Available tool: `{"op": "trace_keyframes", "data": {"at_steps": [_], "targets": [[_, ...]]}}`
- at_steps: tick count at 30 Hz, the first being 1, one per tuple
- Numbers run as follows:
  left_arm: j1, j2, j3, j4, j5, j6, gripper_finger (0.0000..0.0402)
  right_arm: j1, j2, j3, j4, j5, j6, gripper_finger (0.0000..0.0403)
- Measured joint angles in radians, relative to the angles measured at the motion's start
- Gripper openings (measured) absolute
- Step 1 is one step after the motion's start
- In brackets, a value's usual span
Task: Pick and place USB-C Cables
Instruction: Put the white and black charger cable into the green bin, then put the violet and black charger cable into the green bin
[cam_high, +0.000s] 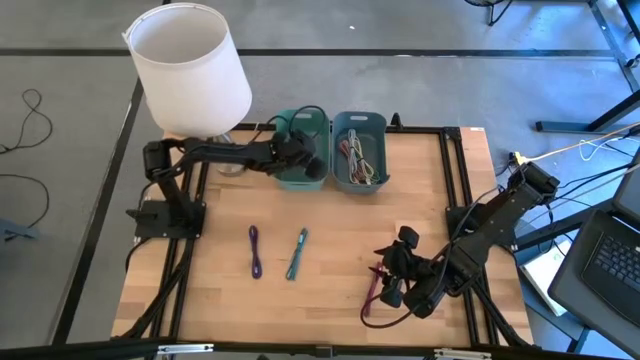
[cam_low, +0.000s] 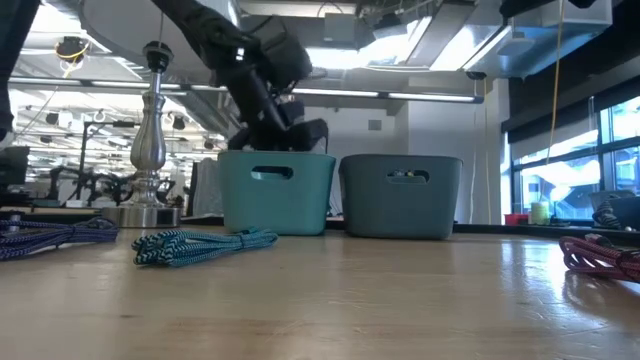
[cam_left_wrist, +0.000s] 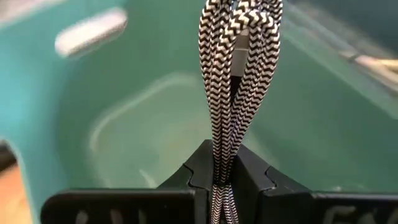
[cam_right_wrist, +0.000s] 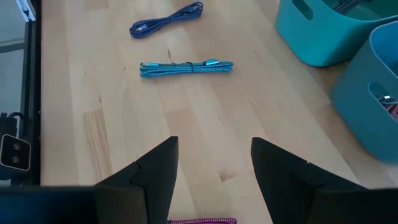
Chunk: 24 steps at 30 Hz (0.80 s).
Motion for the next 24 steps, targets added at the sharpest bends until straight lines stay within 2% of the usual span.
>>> {"op": "trace_keyframes", "data": {"at_steps": [9,18,24], "targets": [[0.078,0.056,0.0,-0.056,0.122,-0.074,0.0026,0.0,0.0,0.0,0.0,0.0,0.0,0.0205],[0.087,0.129,0.0,-0.032,0.135,-0.08,0.0028,0.0,0.0,0.0,0.0,-0.005,0.0,0.0205],[0.086,0.128,0.0,0.005,0.157,-0.057,0.0093,0.0,0.0,0.0,0.0,-0.008,0.0,0.0205]]}}
